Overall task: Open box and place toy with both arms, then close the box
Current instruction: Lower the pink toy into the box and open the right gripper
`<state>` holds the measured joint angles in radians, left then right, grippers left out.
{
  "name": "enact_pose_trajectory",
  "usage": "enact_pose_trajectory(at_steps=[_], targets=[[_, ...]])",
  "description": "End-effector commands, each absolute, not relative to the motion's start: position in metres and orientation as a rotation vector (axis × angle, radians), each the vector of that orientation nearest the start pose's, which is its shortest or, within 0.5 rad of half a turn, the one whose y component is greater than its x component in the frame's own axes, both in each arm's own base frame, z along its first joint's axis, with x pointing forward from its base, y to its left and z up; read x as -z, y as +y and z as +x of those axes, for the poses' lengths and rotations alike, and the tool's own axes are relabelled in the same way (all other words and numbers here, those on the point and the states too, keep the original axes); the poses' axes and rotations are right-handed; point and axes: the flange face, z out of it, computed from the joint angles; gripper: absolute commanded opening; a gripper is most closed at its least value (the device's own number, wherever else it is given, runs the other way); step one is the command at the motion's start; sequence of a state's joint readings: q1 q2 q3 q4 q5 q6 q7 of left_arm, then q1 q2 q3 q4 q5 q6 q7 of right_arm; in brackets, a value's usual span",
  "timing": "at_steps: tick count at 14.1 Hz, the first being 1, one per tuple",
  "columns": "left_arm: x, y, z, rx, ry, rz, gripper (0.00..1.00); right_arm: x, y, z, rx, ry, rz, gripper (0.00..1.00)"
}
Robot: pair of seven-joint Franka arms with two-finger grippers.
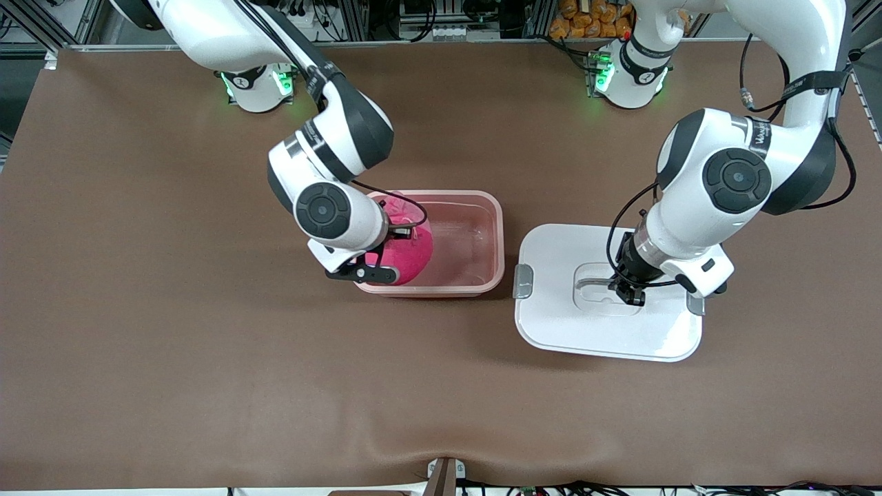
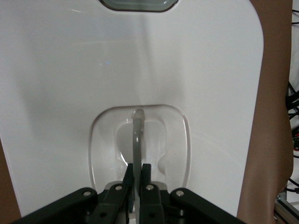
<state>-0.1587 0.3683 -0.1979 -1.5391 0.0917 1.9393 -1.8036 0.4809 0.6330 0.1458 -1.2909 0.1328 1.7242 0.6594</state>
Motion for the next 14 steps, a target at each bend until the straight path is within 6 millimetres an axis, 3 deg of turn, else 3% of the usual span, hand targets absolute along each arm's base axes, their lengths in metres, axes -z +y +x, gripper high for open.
enact_pose_trajectory(at_steps=[1,9,14], targets=[[-0.451,-0.214,0.637,0.067,-2.086,-2.385,0.0,-0.357,0.422,0.579,-0.388,0.128,-3.073,0.0],[-0.452,-0.217,0.636,0.067,-2.078,-2.393,0.0,-0.325,0.45,0.583,-0.235,0.352,-3.037,0.0],[-0.453,-0.216,0.637,0.069,-2.081,-2.393,0.0,-0.314,0.484,0.573,-0.141,0.502,-2.954,0.0]])
